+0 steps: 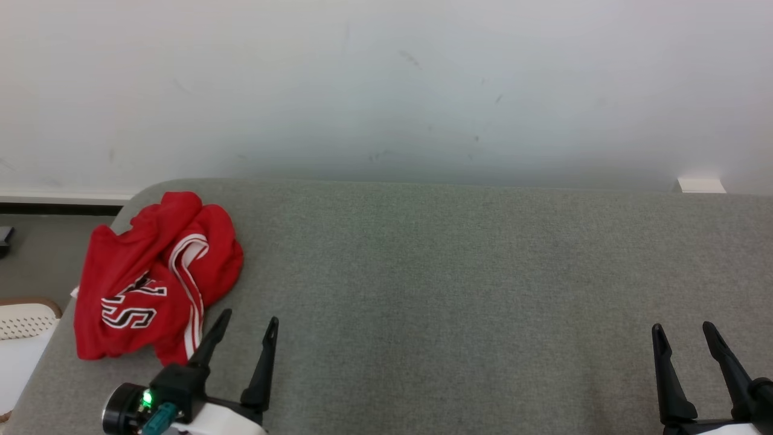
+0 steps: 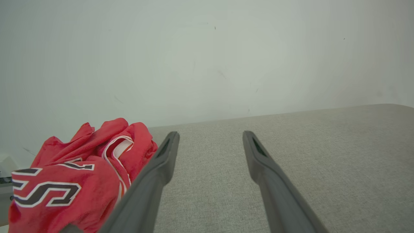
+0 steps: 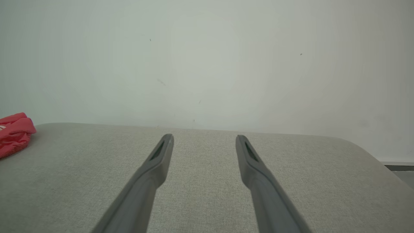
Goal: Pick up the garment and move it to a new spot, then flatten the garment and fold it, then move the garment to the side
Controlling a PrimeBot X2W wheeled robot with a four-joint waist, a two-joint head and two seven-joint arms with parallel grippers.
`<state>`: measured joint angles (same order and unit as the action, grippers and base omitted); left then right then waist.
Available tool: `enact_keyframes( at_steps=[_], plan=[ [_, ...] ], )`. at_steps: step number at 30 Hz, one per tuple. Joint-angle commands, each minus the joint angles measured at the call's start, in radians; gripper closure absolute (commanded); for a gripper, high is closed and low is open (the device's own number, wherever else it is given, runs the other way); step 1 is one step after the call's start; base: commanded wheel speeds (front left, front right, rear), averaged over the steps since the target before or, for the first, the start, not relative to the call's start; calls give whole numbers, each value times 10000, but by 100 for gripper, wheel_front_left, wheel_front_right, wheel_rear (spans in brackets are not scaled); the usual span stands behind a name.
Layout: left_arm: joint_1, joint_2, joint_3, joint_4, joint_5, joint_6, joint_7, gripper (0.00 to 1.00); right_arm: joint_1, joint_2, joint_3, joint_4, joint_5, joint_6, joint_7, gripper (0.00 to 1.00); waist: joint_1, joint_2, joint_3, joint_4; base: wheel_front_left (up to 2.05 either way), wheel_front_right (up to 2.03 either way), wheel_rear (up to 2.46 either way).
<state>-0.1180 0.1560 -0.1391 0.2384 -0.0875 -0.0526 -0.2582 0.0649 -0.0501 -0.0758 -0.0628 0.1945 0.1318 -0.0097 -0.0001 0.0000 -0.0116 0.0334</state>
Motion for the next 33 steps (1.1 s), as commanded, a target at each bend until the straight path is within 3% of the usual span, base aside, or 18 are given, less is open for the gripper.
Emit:
enact_keyframes(
  at_steps=[1,18,25,33],
  plan=[
    [-41,2,38,24,157,-42,-87,0,123,-11,-47,-66,-171,-21,-17,0,1,0,-3,7,0,0,0],
    [-118,-245,559,310,-61,-77,-71,0,99,-9,-87,-121,-39,-21,2,0,1,0,29,415,0,0,0],
    [-182,-162,913,464,73,82,-66,0,67,-7,27,-258,18,-21,32,0,1,0,123,1513,0,0,0],
    [-277,-35,1179,532,217,117,-65,0,-142,-12,258,-263,112,-21,10,0,1,0,188,3241,0,0,0]
  ],
)
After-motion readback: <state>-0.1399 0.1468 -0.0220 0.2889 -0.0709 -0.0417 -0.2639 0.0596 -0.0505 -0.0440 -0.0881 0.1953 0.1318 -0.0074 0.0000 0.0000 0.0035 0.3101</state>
